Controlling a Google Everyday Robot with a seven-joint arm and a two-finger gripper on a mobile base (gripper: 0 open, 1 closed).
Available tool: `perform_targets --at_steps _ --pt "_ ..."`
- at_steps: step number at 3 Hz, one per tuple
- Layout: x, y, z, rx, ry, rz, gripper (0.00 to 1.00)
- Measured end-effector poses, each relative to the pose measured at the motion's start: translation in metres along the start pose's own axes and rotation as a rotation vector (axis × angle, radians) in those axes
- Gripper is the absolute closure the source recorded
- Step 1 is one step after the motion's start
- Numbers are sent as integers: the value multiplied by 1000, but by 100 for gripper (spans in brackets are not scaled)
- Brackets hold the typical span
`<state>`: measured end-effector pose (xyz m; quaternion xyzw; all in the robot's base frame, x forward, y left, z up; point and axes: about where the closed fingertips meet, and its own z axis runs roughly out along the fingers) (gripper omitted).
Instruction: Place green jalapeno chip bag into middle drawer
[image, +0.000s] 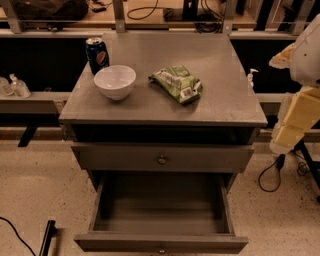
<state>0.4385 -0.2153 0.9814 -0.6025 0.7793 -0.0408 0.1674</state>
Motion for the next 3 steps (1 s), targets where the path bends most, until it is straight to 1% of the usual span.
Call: perform_targets --at_steps 1,2,3 --pt "0 0 0 0 0 0 0" --pt "-19 -34 14 19 -31 24 0" --pt "-57 -94 43 53 -78 34 0"
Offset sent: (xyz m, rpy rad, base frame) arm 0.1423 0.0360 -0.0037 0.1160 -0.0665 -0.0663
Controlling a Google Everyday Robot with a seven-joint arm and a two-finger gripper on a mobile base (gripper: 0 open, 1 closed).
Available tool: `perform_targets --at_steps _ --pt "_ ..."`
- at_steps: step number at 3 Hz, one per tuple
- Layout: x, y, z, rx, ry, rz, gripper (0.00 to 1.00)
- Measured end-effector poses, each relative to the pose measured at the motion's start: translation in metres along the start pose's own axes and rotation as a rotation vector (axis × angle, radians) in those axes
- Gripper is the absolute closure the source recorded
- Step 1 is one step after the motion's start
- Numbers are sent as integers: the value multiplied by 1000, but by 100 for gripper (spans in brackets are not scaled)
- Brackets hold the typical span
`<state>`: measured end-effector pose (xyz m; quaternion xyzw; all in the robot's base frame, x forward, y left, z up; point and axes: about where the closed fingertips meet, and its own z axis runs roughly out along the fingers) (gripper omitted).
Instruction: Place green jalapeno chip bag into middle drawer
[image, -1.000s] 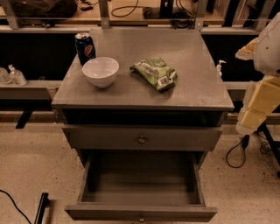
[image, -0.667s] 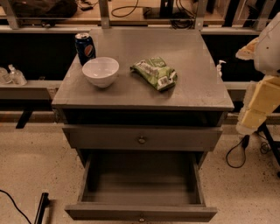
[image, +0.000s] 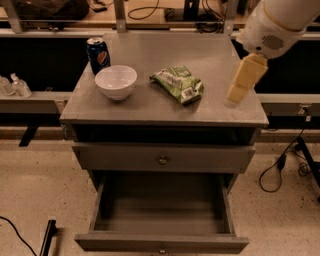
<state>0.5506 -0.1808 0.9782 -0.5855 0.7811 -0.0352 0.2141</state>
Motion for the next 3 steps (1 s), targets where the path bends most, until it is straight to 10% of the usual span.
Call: perform_targets --at_steps 1,3 --pt "-30 -57 41 29 -48 45 0" --pt "-73 -89 135 -44 -144 158 18"
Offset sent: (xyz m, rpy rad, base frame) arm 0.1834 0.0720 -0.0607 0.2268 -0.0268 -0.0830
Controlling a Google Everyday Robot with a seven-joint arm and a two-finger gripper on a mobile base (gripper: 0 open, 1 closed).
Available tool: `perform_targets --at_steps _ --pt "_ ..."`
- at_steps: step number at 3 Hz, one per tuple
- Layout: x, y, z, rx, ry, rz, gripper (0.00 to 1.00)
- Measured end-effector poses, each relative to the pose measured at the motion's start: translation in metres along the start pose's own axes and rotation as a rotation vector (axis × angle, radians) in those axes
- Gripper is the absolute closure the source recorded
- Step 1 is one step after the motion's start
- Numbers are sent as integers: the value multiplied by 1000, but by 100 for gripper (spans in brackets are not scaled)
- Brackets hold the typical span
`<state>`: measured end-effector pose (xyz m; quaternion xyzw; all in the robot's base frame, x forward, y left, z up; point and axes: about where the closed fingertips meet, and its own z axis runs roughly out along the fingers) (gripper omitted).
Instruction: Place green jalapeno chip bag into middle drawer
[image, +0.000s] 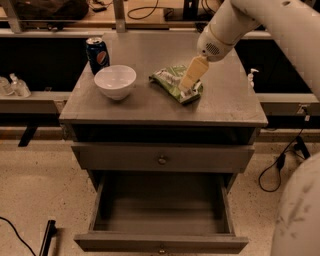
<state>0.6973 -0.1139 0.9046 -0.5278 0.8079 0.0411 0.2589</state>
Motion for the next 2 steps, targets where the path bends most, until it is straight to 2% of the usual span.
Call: perform_targets --at_steps 1,2 --pt "3 10 47 -68 10 66 40" --pt "9 18 64 -97 13 109 64"
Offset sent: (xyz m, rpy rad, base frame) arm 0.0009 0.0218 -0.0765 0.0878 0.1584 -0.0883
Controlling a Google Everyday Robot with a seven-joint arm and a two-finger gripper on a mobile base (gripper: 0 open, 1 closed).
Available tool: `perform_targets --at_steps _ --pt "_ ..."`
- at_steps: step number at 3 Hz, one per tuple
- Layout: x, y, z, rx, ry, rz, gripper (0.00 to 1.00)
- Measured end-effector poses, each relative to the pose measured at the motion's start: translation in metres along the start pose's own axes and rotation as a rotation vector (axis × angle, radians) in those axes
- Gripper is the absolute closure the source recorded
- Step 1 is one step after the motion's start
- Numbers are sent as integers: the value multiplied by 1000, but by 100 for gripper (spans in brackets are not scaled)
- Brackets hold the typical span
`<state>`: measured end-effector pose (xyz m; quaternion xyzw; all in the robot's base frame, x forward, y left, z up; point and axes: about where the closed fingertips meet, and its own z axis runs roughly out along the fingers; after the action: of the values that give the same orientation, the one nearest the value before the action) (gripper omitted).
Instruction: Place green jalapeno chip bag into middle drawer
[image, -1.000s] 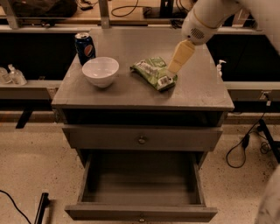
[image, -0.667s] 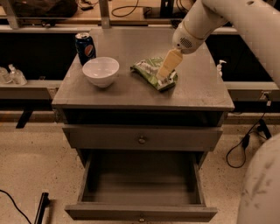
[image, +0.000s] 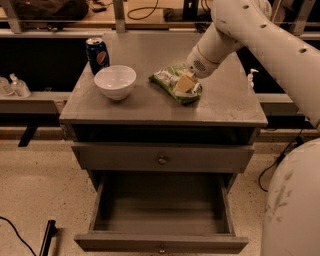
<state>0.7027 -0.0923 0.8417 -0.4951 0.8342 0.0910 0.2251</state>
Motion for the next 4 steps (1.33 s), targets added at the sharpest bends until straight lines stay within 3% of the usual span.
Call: perform_targets --at_steps 1,2,3,4 --pt "-1 1 -1 -3 -2 3 87" --pt "-2 1 -3 -3 -2 3 100" --pt "-2 1 -3 -3 -2 3 100" --pt "5 24 -33 10 -33 -56 100"
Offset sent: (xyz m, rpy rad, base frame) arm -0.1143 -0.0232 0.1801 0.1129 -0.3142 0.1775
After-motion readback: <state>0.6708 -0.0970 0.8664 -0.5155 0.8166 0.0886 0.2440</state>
